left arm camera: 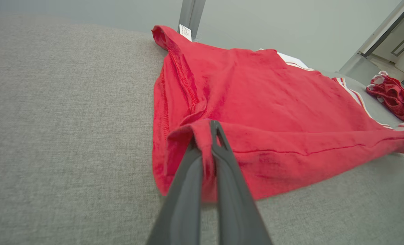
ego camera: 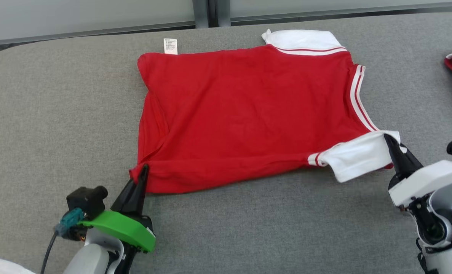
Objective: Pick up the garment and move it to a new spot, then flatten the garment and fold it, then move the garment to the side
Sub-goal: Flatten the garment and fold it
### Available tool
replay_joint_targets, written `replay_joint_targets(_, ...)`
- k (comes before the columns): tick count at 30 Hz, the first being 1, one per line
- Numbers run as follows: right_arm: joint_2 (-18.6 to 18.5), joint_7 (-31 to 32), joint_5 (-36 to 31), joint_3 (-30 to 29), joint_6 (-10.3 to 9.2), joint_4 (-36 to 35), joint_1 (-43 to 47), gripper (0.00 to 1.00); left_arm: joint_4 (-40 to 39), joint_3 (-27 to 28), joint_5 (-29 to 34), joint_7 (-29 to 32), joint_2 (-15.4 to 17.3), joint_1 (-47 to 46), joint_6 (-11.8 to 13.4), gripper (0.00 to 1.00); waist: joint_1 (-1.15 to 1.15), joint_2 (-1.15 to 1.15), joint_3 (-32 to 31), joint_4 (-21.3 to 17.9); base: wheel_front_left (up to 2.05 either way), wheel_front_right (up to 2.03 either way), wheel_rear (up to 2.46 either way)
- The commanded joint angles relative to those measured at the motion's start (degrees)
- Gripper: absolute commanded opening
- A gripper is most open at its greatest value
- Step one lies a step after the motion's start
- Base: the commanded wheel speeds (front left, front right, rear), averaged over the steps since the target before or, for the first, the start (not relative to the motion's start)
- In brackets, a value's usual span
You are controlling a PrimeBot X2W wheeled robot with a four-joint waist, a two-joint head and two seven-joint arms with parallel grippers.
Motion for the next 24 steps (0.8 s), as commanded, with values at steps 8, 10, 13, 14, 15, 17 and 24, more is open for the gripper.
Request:
replay_joint_targets(8,-0.9,0.1,0.4,0.8,0.02,13.9,-12.2,0.0,4.6,-2.6,0.2,1.5,1.1,-8.5,-0.3,0.0,0.0,0.0,2.0,1.0,0.0,0.0,0.0)
replay_joint_targets(10,-1.3,-0.9,-0.3,1.4,0.02,17.3,-14.4,0.0,6.4,-3.6,-0.2,1.4,0.8,-10.5,-0.3,0.0,0.0,0.0,2.4,1.2,0.0,0.0,0.0)
replay_joint_targets(13,-1.6,-3.8,-0.8,2.3,0.02,20.9,-16.9,0.35,8.9,-4.8,-0.5,0.6,0.6,-13.3,-0.3,0.0,0.0,0.0,2.9,1.2,0.0,0.0,0.0)
replay_joint_targets(14,-1.8,-5.0,-0.9,2.5,0.02,21.6,-17.4,0.95,9.7,-5.0,-0.5,0.2,0.6,-14.0,-0.3,0.25,0.0,0.0,3.0,1.2,0.0,0.0,0.0)
replay_joint_targets(15,-1.9,-6.1,-0.8,3.3,0.02,22.3,-17.8,1.0,10.8,-5.0,-0.1,-0.3,0.8,-14.8,-0.3,0.73,0.0,0.0,3.0,1.1,0.0,0.0,0.0)
replay_joint_targets(17,-2.6,-8.7,-0.7,4.9,0.02,22.8,-18.1,1.0,12.3,-4.9,0.4,-1.0,0.4,-15.7,-0.3,1.0,0.0,0.0,3.1,1.0,0.0,0.0,0.0)
replay_joint_targets(24,-6.6,-16.6,-0.2,9.9,0.02,23.7,-14.4,1.0,14.8,-3.8,1.3,-2.2,-0.5,-14.2,-0.3,1.0,0.0,0.0,2.3,0.4,0.0,0.0,0.0)
